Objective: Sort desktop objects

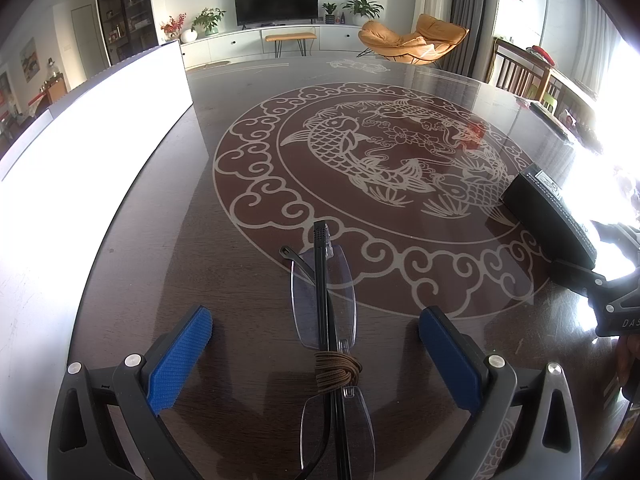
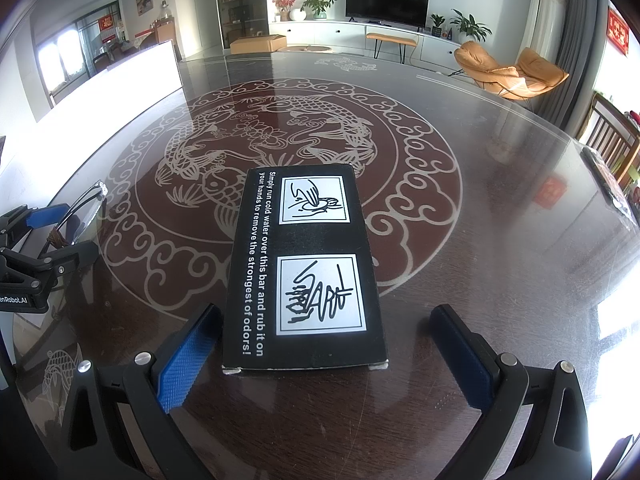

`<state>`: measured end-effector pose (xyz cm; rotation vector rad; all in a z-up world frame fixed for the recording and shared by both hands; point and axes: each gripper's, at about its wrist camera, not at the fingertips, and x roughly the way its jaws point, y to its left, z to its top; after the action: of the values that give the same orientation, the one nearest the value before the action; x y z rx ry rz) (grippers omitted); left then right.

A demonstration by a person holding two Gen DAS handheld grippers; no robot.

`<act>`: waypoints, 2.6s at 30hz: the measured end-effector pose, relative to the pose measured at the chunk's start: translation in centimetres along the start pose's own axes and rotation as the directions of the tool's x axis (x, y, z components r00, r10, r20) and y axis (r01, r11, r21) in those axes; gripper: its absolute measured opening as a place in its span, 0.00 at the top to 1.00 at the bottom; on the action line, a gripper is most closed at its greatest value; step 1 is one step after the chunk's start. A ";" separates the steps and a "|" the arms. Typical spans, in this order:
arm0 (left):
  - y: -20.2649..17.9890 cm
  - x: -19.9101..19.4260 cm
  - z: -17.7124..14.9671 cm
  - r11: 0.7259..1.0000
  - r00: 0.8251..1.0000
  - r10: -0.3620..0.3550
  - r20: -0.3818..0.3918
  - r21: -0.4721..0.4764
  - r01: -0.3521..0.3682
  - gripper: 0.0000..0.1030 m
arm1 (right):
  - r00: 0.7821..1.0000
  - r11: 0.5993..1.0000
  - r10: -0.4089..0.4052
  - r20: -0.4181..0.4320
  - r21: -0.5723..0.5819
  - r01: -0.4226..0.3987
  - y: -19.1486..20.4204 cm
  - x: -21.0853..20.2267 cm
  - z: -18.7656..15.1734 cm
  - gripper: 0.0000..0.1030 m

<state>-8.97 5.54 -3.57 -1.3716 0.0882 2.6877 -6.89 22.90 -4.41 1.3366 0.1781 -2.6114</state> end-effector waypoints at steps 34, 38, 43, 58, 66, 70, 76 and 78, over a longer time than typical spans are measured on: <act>0.0 0.0 0.0 1.000 1.000 0.000 0.000 0.000 0.000 0.00 | 1.000 1.000 0.001 0.000 -0.001 -0.001 -0.1 0.0 0.0 0.00; 0.0 0.0 0.0 1.000 1.000 0.000 0.000 0.000 0.000 0.00 | 1.000 1.000 0.001 0.000 -0.001 -0.001 -0.1 0.0 0.0 0.00; 0.0 0.0 0.0 1.000 1.000 0.000 0.000 0.000 0.000 0.00 | 1.000 1.000 0.001 0.000 -0.001 -0.001 -0.1 0.0 0.0 0.00; 0.6 -0.3 0.2 0.993 0.989 -0.054 -0.135 0.096 0.067 0.00 | 1.000 1.000 0.003 -0.013 -0.008 -0.003 0.0 0.1 0.2 0.00; 4.4 -1.2 0.4 0.994 0.968 -0.099 -0.230 0.013 0.105 0.00 | 0.937 0.994 0.075 -0.341 -0.044 -0.095 -1.2 2.5 5.1 0.00; 2.2 -0.6 0.9 0.992 0.968 -0.062 -0.243 0.094 0.087 0.00 | 0.913 0.992 0.073 -0.402 -0.065 -0.108 -0.8 3.2 6.6 0.12; 0.6 -2.9 -0.2 0.980 0.986 -0.055 -0.160 0.182 0.084 0.85 | 0.921 0.984 0.016 -0.390 -0.157 -0.084 0.1 1.3 6.2 0.43; 1.4 -4.0 -0.8 0.986 0.988 -0.084 -0.128 0.135 0.101 0.85 | 0.924 0.984 0.015 -0.382 -0.157 -0.081 0.2 0.4 6.2 0.43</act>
<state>-6.18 3.75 -0.83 -1.4571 0.2157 2.4701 -11.98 21.45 -1.11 1.7427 0.4099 -2.2119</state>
